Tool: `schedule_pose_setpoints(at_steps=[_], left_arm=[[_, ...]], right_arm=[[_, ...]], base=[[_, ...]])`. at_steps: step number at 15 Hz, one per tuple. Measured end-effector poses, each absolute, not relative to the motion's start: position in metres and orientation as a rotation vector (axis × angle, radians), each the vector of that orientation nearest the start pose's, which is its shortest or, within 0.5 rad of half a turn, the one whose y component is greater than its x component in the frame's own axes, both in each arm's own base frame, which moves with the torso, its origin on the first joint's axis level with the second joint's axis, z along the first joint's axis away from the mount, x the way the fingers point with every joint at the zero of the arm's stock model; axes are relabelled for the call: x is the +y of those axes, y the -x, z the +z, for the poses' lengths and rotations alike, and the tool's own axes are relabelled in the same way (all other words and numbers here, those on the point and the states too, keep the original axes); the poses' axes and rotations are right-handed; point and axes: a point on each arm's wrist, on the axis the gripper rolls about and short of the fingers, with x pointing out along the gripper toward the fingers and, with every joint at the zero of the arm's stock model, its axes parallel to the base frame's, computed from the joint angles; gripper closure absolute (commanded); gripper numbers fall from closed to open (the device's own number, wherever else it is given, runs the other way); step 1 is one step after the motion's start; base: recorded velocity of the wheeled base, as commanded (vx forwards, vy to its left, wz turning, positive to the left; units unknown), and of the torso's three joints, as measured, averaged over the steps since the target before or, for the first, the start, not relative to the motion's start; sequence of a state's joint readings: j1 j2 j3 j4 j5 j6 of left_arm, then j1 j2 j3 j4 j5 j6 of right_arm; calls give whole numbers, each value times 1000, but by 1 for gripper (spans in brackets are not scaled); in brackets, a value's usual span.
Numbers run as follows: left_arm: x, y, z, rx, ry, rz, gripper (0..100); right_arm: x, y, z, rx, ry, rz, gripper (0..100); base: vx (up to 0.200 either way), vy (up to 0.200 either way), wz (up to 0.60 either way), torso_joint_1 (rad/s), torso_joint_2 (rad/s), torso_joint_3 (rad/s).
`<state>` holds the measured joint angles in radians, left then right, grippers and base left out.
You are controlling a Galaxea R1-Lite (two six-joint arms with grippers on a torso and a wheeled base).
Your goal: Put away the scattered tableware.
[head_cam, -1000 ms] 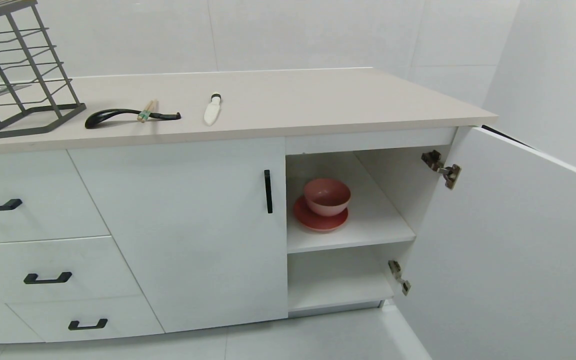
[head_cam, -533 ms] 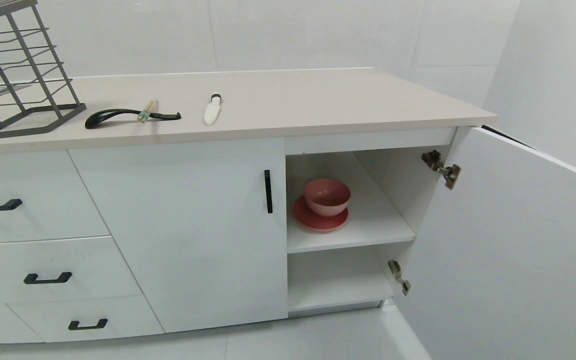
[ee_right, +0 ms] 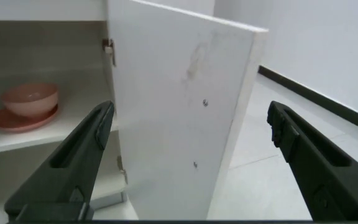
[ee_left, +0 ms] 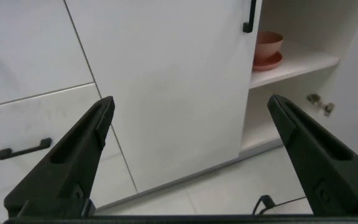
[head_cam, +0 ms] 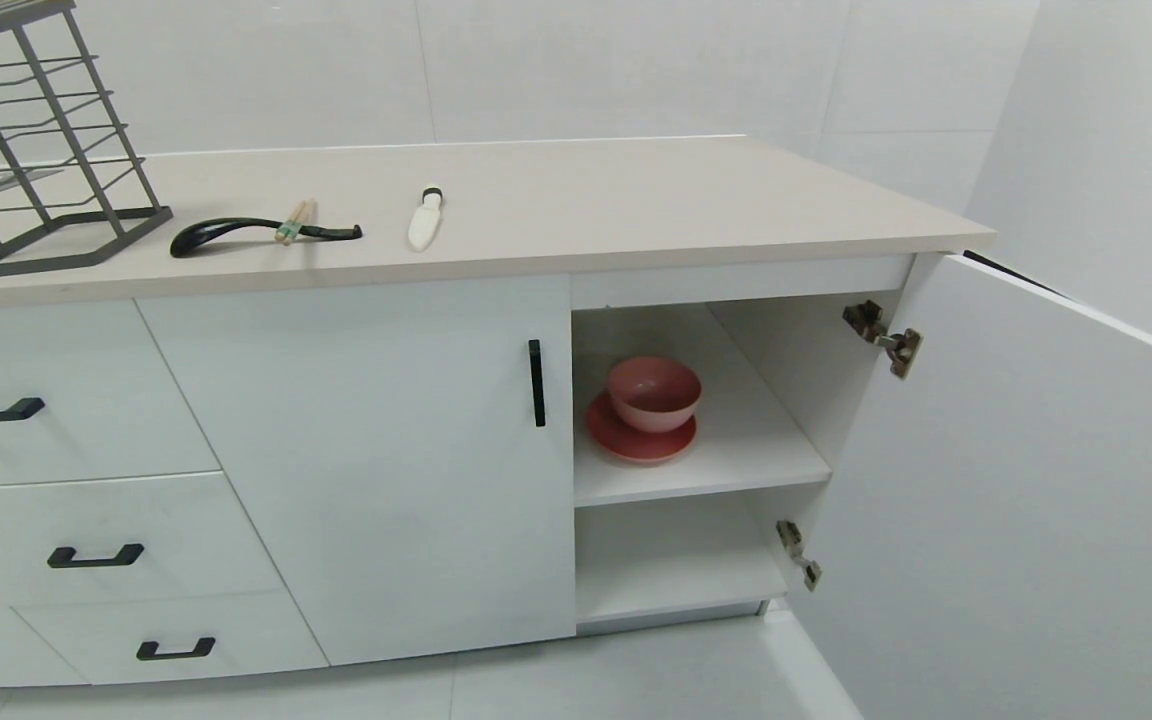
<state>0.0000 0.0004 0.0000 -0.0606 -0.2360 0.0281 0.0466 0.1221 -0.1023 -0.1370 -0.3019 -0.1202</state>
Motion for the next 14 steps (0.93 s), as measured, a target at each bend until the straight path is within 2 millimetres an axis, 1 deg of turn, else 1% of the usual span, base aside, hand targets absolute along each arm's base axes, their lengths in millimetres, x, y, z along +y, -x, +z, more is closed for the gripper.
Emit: schedule_pose_setpoints(at_steps=[2,3,5,6,8,9,11,13,14], left_arm=[[-5,24,82,-55,27,-236,0],[-5,24,82,-55,27,-236,0],[-5,24,82,-59,9,-223,0],[-4,23,82,-61,-18,-179,0],[-1,23,83,-69,-125,-24,0],[0,23,82,-66,-137,-9,0],[0,23,82,-59,-77,-7,0],[0,23,74,22,-13,-14,0],[0,23,75,9,-10,-17,0]], right_arm=[[-7,19,98,-42,105,-277,0],[-7,21,87,8,95,-296,0],[-8,23,83,-6,71,-349,0],[-8,24,83,-13,64,-366,0],[-8,25,82,-26,32,-369,0],[-8,25,82,-31,5,-365,0],[-8,25,82,-43,-65,-362,0],[-8,25,82,-44,-70,-348,0],[-7,25,82,-42,-68,-298,0]], base=[[0,0,0,0,0,0],[0,0,0,0,0,0],[0,0,0,0,0,0],[0,0,0,0,0,0],[0,0,0,0,0,0],[0,0,0,0,0,0],[0,0,0,0,0,0],[0,0,0,0,0,0],[0,0,0,0,0,0]])
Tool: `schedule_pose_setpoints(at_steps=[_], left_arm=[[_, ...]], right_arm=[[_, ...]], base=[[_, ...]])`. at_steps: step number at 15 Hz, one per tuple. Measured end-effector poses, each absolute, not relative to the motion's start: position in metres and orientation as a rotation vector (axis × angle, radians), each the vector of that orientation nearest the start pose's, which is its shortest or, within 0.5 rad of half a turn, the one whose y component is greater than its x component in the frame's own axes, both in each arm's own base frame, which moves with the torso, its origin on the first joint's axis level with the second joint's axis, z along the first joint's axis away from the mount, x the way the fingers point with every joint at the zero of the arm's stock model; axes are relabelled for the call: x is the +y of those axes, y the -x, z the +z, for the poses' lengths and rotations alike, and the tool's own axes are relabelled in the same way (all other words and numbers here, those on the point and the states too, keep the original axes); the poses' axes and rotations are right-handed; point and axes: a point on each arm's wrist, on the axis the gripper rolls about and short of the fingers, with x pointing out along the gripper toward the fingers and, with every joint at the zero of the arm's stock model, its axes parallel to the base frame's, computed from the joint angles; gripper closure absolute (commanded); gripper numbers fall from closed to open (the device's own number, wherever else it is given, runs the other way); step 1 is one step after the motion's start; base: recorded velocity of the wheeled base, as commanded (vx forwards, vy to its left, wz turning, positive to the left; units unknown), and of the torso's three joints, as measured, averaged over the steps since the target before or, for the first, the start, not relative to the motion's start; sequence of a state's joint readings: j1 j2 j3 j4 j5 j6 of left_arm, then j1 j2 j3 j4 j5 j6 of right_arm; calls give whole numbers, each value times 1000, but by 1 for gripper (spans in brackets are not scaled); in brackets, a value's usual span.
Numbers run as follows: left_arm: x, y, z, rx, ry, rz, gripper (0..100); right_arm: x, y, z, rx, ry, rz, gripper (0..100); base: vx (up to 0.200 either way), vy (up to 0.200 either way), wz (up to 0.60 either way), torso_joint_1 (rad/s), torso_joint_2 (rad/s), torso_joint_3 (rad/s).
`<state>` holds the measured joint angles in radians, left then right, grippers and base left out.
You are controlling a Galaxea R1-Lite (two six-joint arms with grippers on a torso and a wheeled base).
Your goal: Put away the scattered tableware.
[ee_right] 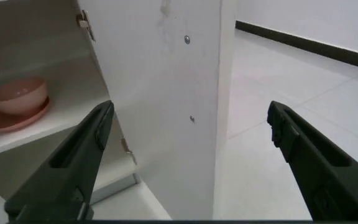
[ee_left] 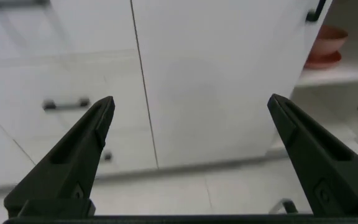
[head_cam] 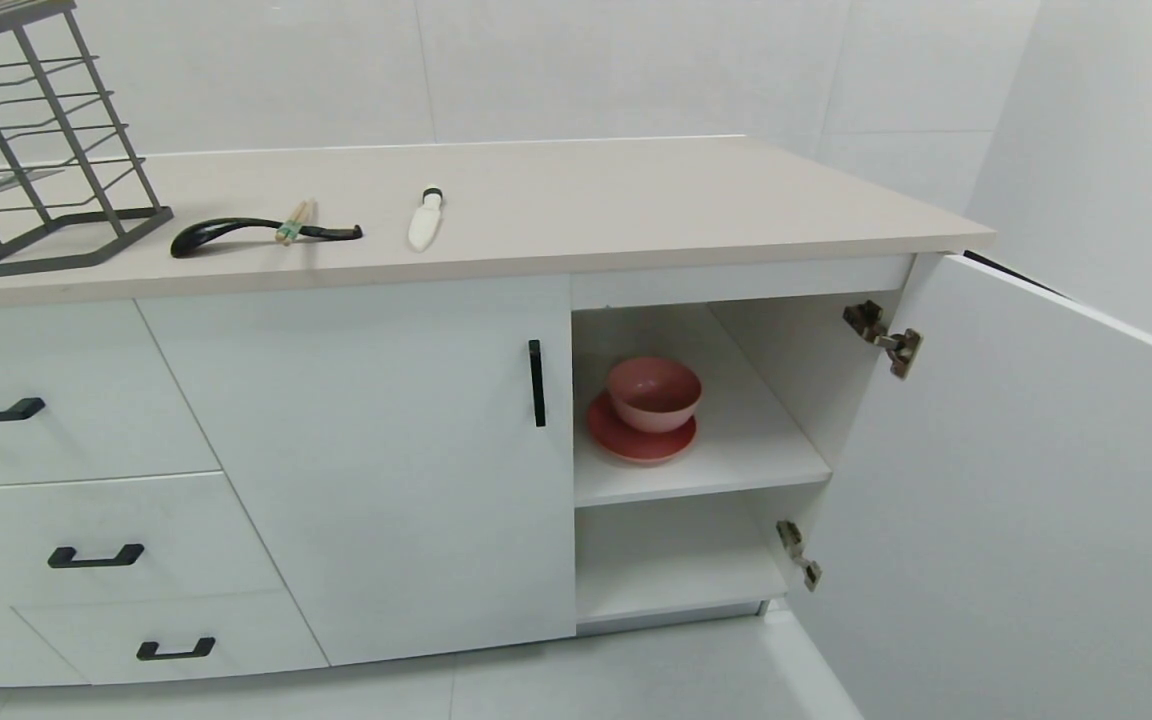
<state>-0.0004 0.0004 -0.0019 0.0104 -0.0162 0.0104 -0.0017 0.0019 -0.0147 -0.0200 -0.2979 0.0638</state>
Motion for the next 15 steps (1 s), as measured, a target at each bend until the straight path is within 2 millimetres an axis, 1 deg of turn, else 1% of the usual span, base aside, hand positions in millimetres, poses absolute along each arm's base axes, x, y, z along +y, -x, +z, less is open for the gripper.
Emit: schedule_pose_setpoints(at_steps=[3,4,5,11,15], left_arm=[[-1,23,76,-2,-8,-35,0],[-1,23,76,-2,-7,-37,0],[-1,23,76,-2,-5,-35,0],[-1,23,76,-1,-3,-34,0],[-1,23,76,-2,-3,-34,0]], right_arm=[[-2,24,81,-30,-50,-85,0],[0,23,77,-3,-38,-17,0],[0,23,76,5,-20,10,0],[0,23,76,6,-17,13,0],[0,23,76,5,-17,13,0]], base=[[0,0,0,0,0,0],[-200,0,0,2,2,12],[-200,0,0,2,12,2],[-200,0,0,6,2,0],[0,-200,0,1,1,1]])
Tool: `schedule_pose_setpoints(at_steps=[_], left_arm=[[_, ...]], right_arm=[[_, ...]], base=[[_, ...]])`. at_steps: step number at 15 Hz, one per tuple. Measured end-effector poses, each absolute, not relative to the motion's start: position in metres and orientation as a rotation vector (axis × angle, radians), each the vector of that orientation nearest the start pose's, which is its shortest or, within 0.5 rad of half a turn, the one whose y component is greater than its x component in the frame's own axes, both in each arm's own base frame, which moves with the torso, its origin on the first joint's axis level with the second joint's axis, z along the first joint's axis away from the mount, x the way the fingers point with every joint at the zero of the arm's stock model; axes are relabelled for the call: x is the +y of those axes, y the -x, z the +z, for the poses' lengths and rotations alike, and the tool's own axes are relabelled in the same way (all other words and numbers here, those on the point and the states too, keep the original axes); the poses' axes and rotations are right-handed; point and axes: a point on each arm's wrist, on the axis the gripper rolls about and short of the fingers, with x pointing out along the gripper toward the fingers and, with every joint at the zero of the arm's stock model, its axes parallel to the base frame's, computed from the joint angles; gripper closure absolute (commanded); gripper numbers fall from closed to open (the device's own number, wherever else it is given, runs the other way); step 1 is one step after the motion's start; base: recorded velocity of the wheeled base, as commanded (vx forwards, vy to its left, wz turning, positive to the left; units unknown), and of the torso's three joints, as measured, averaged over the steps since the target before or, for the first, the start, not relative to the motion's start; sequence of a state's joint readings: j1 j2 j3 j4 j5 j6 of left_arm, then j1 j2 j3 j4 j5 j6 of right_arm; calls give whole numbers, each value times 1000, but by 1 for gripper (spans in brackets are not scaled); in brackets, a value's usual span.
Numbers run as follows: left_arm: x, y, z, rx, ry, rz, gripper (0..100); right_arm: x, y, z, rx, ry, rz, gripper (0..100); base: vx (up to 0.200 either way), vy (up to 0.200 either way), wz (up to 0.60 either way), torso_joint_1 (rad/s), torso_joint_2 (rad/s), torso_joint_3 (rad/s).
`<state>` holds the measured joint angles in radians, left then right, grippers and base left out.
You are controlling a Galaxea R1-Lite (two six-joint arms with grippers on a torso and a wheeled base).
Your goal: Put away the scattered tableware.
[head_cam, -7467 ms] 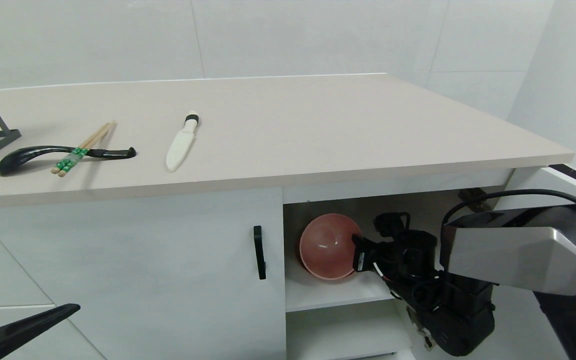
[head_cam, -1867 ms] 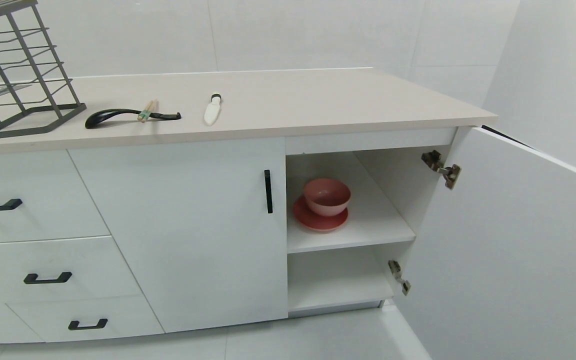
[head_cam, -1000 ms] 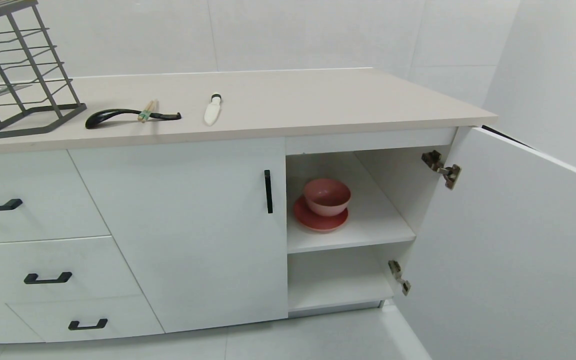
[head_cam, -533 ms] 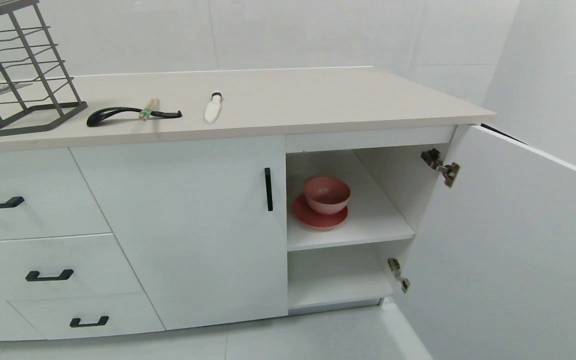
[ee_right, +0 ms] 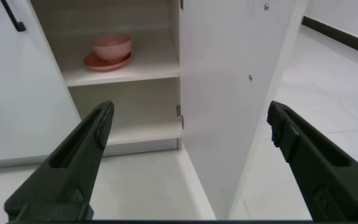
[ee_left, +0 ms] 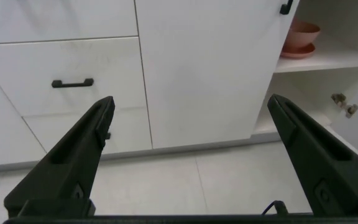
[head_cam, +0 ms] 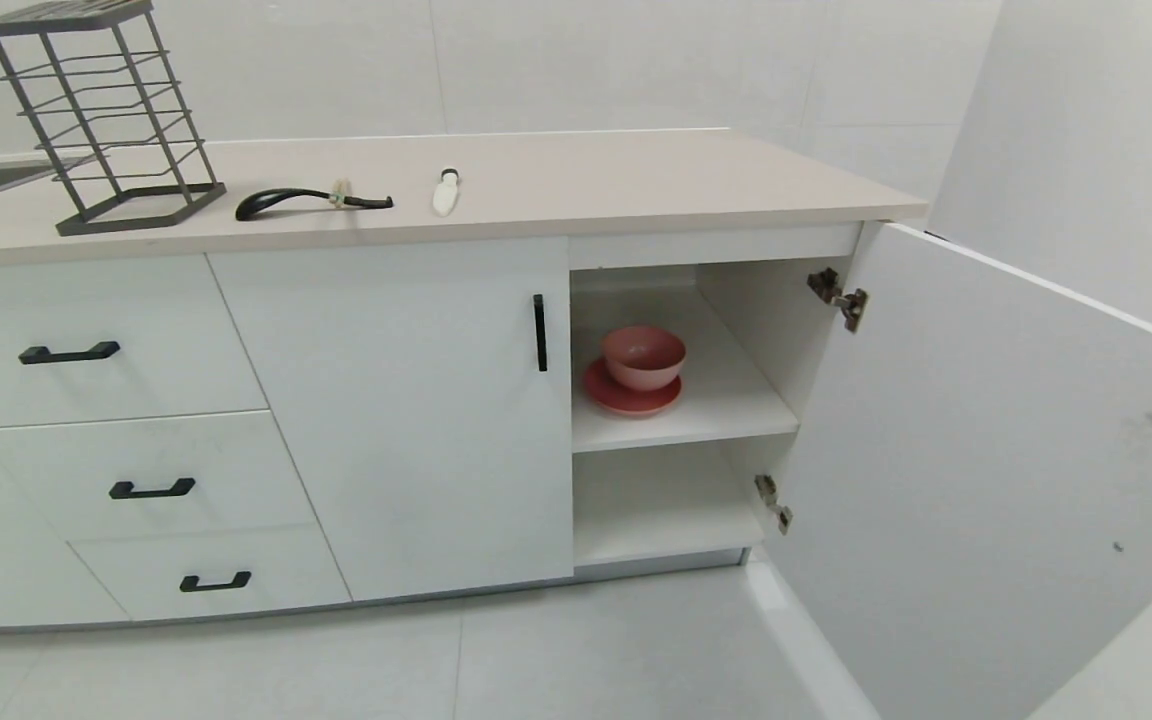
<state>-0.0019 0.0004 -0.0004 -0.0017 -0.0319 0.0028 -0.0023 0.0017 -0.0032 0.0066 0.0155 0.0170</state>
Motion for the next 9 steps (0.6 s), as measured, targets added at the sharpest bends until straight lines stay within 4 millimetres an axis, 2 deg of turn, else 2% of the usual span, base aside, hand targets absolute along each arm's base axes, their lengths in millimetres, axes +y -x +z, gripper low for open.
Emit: schedule_pose_setpoints(at_steps=[7,8,9], left_arm=[[-1,23,76,-1,-2,-34,0],[-1,23,76,-1,-2,-34,0],[-1,23,76,0,-2,-34,0]], right_arm=[[0,23,76,5,-18,13,0],[0,23,76,6,-18,13,100],[0,23,76,6,-18,13,100]], base=[[0,-200,0,3,6,2],[0,-200,0,2,7,2],[0,-200,0,-2,2,2]])
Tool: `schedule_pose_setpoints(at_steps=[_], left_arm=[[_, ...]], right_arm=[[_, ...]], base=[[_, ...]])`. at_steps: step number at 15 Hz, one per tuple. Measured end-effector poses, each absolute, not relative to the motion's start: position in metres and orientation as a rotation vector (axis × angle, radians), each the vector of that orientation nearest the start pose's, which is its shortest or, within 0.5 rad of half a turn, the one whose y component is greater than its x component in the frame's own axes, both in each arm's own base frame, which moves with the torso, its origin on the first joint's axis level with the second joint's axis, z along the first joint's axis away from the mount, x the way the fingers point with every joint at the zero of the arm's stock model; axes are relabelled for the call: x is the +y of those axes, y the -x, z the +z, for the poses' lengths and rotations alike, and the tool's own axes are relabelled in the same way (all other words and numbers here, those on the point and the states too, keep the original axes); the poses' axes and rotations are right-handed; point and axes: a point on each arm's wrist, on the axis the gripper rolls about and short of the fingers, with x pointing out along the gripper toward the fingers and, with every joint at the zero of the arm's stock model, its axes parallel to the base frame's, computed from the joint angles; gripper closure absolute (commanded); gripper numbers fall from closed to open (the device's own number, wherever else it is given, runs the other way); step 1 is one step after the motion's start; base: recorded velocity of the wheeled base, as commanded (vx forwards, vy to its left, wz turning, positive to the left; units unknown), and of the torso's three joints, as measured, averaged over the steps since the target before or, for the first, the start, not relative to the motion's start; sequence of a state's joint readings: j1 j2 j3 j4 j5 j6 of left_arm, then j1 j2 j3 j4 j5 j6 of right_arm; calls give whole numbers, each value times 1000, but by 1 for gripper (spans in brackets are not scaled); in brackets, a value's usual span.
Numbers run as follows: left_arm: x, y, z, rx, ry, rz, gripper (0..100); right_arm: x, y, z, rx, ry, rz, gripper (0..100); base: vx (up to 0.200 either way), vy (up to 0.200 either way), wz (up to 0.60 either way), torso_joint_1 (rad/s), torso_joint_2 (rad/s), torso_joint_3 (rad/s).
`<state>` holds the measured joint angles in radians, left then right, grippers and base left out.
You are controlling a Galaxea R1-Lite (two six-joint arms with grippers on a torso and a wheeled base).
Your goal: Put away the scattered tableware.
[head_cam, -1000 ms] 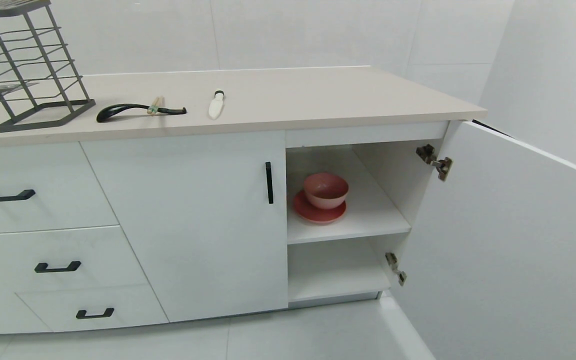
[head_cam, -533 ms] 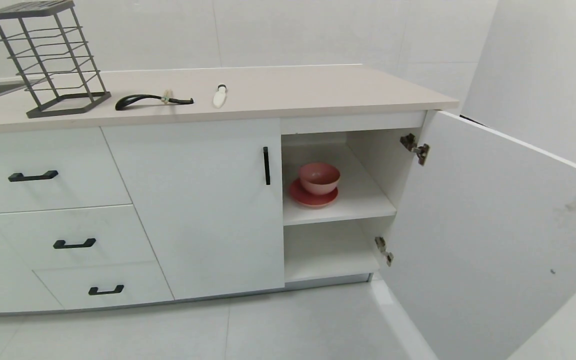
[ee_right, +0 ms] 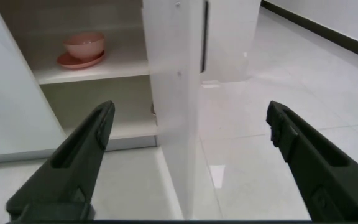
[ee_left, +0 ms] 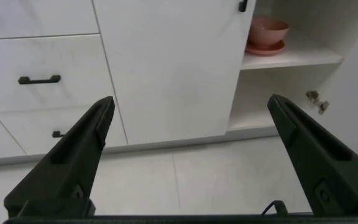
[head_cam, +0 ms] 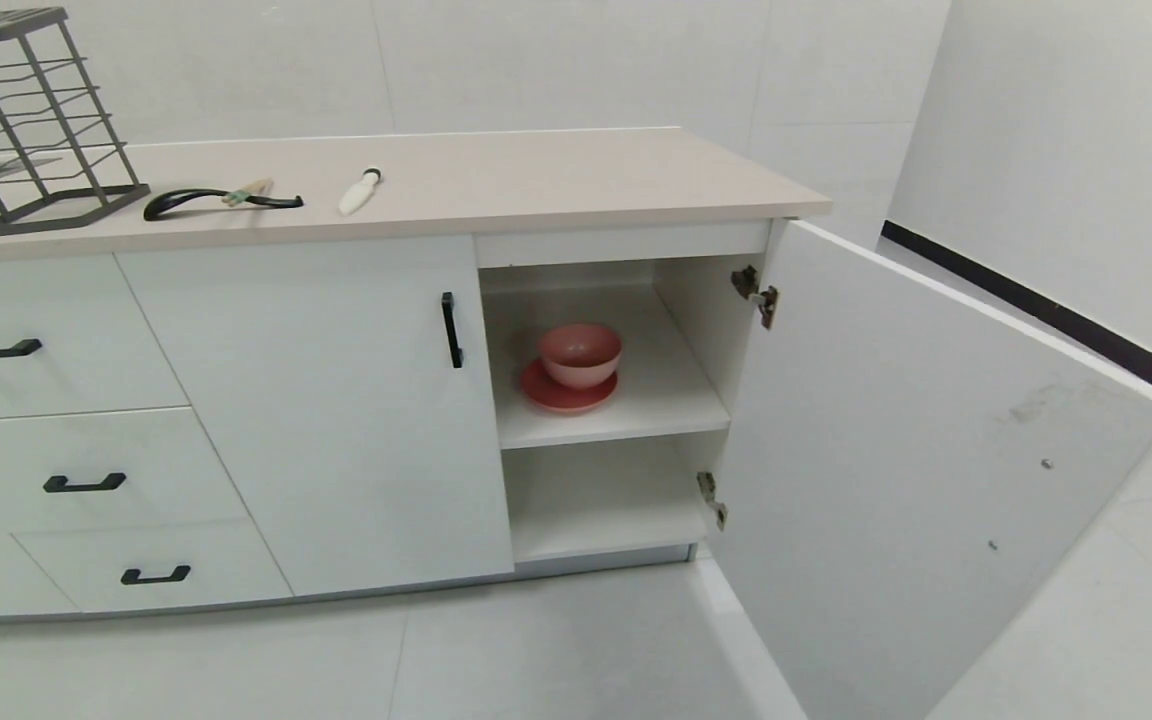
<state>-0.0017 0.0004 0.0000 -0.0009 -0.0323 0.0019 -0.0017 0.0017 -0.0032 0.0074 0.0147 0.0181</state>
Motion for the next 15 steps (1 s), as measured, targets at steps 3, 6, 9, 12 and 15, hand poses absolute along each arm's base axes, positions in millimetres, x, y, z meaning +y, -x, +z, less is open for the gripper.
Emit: schedule_pose_setpoints(at_steps=[3,6,9,12,15], left_arm=[[-1,23,76,0,-2,-33,0],[-1,23,76,-1,-4,-29,0],[-1,23,76,-1,-4,-31,0],[-1,23,76,-1,-5,-30,0],[-1,23,76,-1,-4,-31,0]], right_arm=[[0,23,76,6,-19,14,100],[0,23,76,4,-18,13,100],[0,23,76,3,-10,16,100],[1,24,86,-65,27,49,100],[3,31,133,-222,20,110,100]], base=[[-67,-200,0,4,2,2],[-200,0,0,5,1,9],[0,0,0,0,0,0],[0,0,0,0,0,0],[0,0,0,0,0,0]])
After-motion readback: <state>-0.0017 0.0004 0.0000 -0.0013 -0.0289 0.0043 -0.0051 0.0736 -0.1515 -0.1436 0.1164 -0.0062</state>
